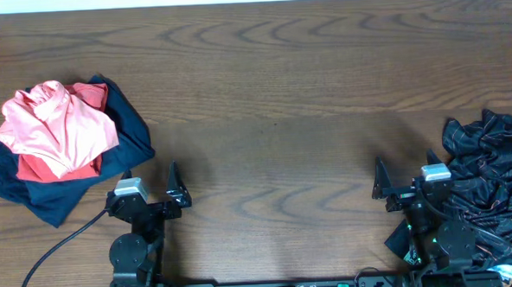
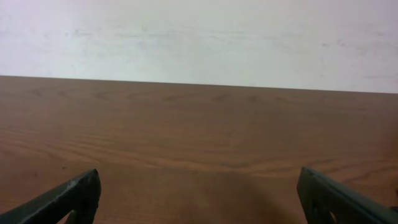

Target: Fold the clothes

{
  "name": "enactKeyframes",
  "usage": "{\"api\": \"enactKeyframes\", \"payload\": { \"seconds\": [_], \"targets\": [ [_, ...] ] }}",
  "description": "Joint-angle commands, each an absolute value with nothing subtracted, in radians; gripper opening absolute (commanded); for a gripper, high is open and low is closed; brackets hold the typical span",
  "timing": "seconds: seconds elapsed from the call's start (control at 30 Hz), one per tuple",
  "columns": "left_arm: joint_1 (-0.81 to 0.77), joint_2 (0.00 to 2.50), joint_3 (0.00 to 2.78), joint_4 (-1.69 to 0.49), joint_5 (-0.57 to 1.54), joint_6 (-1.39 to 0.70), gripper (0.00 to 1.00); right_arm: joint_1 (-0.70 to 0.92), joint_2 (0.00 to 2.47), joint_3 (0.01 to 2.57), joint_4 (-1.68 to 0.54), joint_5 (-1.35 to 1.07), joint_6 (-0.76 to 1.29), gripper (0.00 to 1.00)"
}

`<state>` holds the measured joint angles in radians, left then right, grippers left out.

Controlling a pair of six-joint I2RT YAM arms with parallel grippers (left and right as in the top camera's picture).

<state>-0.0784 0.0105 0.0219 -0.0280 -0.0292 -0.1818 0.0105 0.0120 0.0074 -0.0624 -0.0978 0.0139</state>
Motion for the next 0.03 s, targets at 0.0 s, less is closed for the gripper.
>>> {"api": "enactKeyframes", "payload": {
  "seconds": [0.0],
  "targets": [
    [-0.073, 0.004, 0.004, -0.070, -0.034, -0.169, 0.98, 0.014, 0.007, 0.006, -0.065, -0.105, 0.002, 0.99]
  ]
}}
